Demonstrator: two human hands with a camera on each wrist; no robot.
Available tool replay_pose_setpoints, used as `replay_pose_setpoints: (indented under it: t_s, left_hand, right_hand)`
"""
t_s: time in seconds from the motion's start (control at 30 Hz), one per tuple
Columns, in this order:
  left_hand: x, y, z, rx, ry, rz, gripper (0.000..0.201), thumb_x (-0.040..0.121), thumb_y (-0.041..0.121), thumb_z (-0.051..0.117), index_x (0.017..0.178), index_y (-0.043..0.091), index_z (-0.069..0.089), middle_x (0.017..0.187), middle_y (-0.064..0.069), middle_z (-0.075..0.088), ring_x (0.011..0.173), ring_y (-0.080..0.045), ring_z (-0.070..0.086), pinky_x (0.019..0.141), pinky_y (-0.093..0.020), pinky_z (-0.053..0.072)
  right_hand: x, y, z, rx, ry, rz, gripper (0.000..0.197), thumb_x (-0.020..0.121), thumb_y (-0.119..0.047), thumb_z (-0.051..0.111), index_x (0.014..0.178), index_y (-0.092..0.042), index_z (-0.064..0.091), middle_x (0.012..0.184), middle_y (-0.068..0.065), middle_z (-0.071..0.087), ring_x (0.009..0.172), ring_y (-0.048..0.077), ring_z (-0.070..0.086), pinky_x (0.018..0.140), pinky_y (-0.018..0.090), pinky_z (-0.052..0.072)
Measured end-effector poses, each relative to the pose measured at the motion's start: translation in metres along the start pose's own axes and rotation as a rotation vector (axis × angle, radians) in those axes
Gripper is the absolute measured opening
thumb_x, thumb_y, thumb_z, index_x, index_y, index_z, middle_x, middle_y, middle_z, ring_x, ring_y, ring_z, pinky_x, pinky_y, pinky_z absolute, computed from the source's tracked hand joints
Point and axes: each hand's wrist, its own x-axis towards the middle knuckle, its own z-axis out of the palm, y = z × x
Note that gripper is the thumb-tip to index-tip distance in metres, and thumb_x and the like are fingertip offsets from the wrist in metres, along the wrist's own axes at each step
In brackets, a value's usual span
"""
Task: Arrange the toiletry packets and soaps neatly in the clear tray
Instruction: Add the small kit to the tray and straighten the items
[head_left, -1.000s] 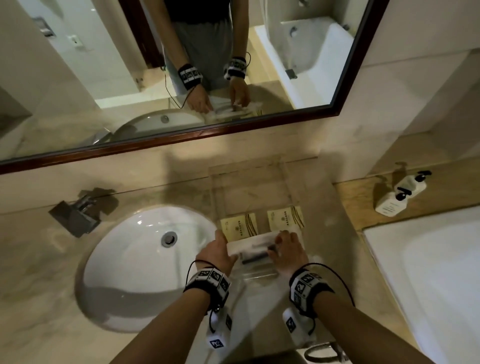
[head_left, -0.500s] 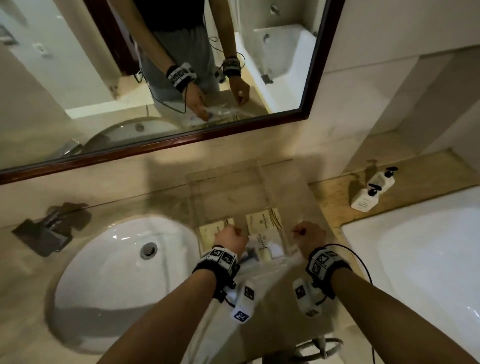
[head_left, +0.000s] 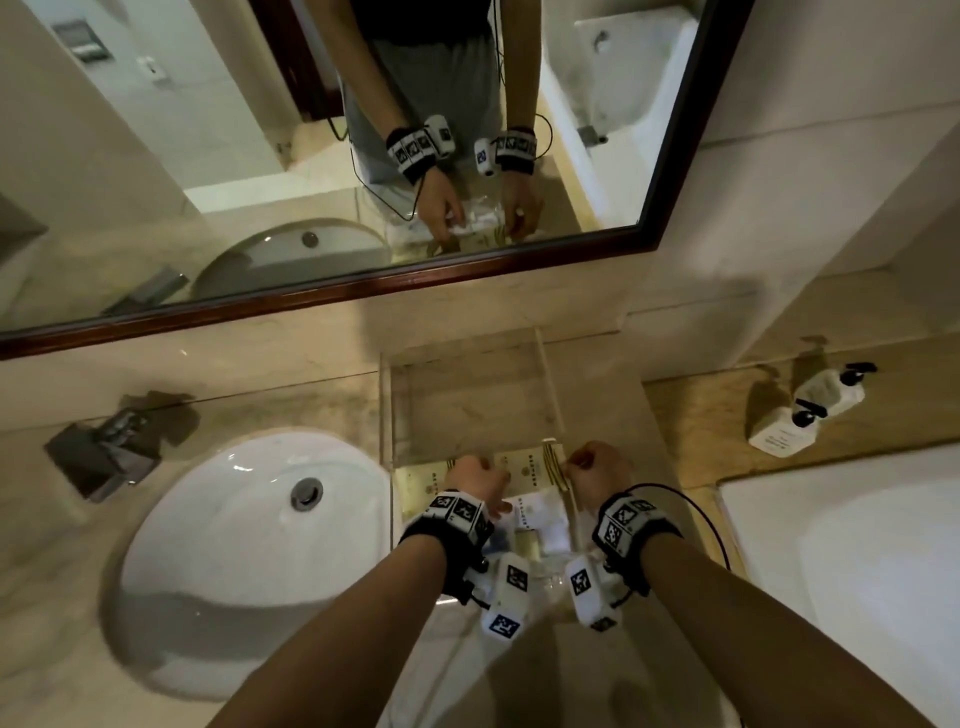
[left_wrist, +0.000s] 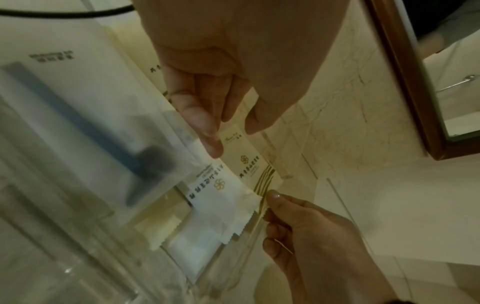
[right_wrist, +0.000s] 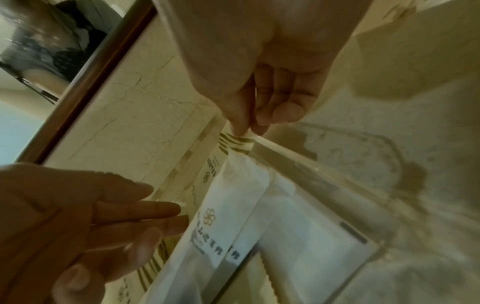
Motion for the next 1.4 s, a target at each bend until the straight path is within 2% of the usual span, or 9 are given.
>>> replay_pose_setpoints:
  t_s: [0.13, 0.2, 0.43, 0.7, 0.87, 0.97, 1.1, 1.27, 1.4]
  left_hand:
    - [0.004, 0.0, 0.004, 0.021, 0.033, -0.003, 0.02, 0.091, 0.02, 0.057, 0.101, 0.005, 0.064, 0.089, -0.015, 0.072, 0.058, -0.02, 0.07, 0.043, -0.021, 0.051]
    - [0.004, 0.0, 0.005, 0.046, 0.044, 0.003, 0.02, 0.092, 0.02, 0.057, 0.1, 0.004, 0.065, 0.088, -0.015, 0.072, 0.056, -0.018, 0.069, 0.04, -0.019, 0.049]
    - [0.005, -0.004, 0.007, 0.046, 0.052, 0.012, 0.024, 0.09, 0.018, 0.055, 0.097, -0.001, 0.067, 0.082, -0.017, 0.073, 0.071, -0.029, 0.075, 0.061, -0.035, 0.059]
    - [-0.001, -0.009, -0.004, -0.017, 0.116, 0.067, 0.02, 0.091, 0.014, 0.054, 0.105, 0.006, 0.066, 0.084, -0.015, 0.072, 0.06, -0.022, 0.069, 0.06, -0.032, 0.061]
    - [-0.002, -0.028, -0.032, 0.253, 0.32, 0.239, 0.026, 0.091, 0.02, 0.054, 0.111, 0.013, 0.068, 0.111, -0.008, 0.071, 0.102, -0.026, 0.065, 0.09, -0.03, 0.052]
    - [0.0, -0.039, -0.05, 0.364, 0.325, 0.239, 0.026, 0.09, 0.017, 0.054, 0.112, 0.011, 0.066, 0.113, -0.01, 0.069, 0.108, -0.029, 0.062, 0.086, -0.029, 0.046]
    - [0.01, -0.057, -0.056, 0.422, 0.272, 0.248, 0.027, 0.088, 0.012, 0.048, 0.105, 0.004, 0.067, 0.109, -0.015, 0.066, 0.108, -0.032, 0.061, 0.085, -0.032, 0.048]
    - [0.012, -0.057, -0.053, 0.474, 0.286, 0.331, 0.027, 0.092, 0.012, 0.05, 0.111, 0.006, 0.067, 0.116, -0.015, 0.064, 0.112, -0.029, 0.055, 0.095, -0.032, 0.042]
    - [0.01, -0.057, -0.055, 0.549, 0.297, 0.402, 0.031, 0.09, 0.015, 0.047, 0.117, 0.013, 0.06, 0.116, -0.009, 0.058, 0.107, -0.027, 0.056, 0.095, -0.036, 0.047]
  right_hand:
    - [0.001, 0.0, -0.002, -0.001, -0.004, -0.03, 0.016, 0.082, -0.018, 0.069, 0.09, -0.005, 0.07, 0.088, 0.009, 0.071, 0.082, 0.02, 0.063, 0.068, 0.021, 0.042]
    - [0.0, -0.001, 0.0, -0.02, -0.005, -0.045, 0.011, 0.081, -0.017, 0.069, 0.088, -0.008, 0.07, 0.086, 0.008, 0.071, 0.078, 0.017, 0.062, 0.066, 0.021, 0.042]
    - [0.001, -0.004, 0.003, -0.038, -0.003, -0.035, 0.005, 0.08, -0.013, 0.068, 0.078, -0.013, 0.063, 0.082, 0.008, 0.069, 0.072, 0.017, 0.06, 0.065, 0.025, 0.048]
    - [0.002, -0.004, 0.002, -0.035, 0.018, -0.04, 0.011, 0.079, -0.015, 0.071, 0.083, -0.009, 0.063, 0.082, 0.006, 0.066, 0.074, 0.018, 0.058, 0.065, 0.027, 0.047]
    - [0.0, -0.016, 0.0, -0.029, 0.007, -0.098, 0.012, 0.084, -0.023, 0.066, 0.086, -0.011, 0.069, 0.081, 0.007, 0.071, 0.076, 0.023, 0.068, 0.073, 0.04, 0.059]
    - [-0.002, -0.024, 0.012, 0.012, -0.075, -0.105, 0.008, 0.083, -0.017, 0.066, 0.084, -0.011, 0.071, 0.074, 0.009, 0.072, 0.067, 0.026, 0.07, 0.063, 0.043, 0.061]
    - [-0.006, -0.03, 0.025, -0.152, -0.136, -0.139, 0.013, 0.084, -0.018, 0.061, 0.085, -0.013, 0.073, 0.082, 0.007, 0.073, 0.077, 0.024, 0.068, 0.076, 0.036, 0.058]
    - [-0.01, -0.033, 0.027, -0.25, -0.156, -0.158, 0.013, 0.085, -0.017, 0.058, 0.084, -0.013, 0.07, 0.088, 0.008, 0.071, 0.081, 0.024, 0.064, 0.073, 0.029, 0.053]
    - [-0.016, -0.041, 0.022, -0.237, -0.174, -0.244, 0.014, 0.086, -0.014, 0.054, 0.084, -0.018, 0.067, 0.09, 0.004, 0.071, 0.083, 0.02, 0.065, 0.076, 0.03, 0.055]
